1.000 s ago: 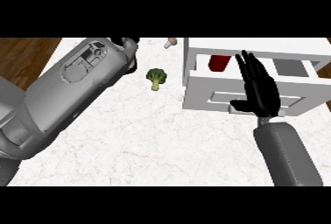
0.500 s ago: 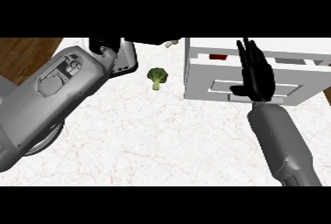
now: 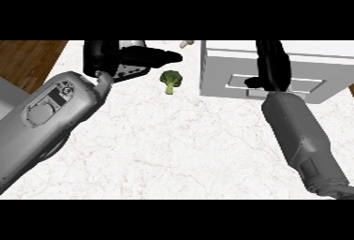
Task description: Pick up the can, place it into the drawer and close the drawer
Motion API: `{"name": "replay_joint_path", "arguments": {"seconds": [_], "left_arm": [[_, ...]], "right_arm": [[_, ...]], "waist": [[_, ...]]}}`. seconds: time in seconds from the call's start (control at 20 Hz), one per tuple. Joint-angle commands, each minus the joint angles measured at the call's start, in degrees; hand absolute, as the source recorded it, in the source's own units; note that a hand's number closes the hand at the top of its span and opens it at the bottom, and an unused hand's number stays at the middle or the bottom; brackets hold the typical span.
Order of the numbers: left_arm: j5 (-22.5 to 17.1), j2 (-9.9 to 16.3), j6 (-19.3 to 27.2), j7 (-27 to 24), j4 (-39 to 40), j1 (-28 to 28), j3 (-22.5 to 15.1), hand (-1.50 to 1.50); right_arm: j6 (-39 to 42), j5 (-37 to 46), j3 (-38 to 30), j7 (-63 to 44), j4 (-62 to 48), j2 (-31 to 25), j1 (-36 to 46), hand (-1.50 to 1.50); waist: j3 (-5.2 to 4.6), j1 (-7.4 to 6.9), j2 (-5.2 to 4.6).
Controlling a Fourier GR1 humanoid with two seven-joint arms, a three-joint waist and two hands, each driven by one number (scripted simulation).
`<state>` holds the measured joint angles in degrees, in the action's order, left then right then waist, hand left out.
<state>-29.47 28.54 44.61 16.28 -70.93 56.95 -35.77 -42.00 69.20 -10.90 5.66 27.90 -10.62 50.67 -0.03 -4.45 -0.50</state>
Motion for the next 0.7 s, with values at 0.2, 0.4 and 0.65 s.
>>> {"name": "replay_joint_path", "arguments": {"seconds": [0.2, 0.4, 0.65], "left_arm": [[1.15, 2.79, -2.18, -0.35, -4.2, -5.38, 0.67, -1.5], [2.55, 0.35, 0.76, -1.91, -8.22, -9.15, -0.76, -1.5], [2.88, 1.0, -0.29, -2.56, -7.51, -9.55, 0.74, -1.5]], "right_arm": [[0.34, -0.27, -2.29, -0.19, -9.53, -1.37, 10.59, -1.5], [-0.59, -0.95, -3.65, 0.53, -12.02, -2.03, 11.78, -1.5], [0.88, -2.02, -4.72, 3.09, -14.01, -1.65, 13.98, -1.5]], "waist": [[0.15, -0.64, -0.88], [0.2, -1.48, -1.13], [0.22, -1.39, -1.53]]}}
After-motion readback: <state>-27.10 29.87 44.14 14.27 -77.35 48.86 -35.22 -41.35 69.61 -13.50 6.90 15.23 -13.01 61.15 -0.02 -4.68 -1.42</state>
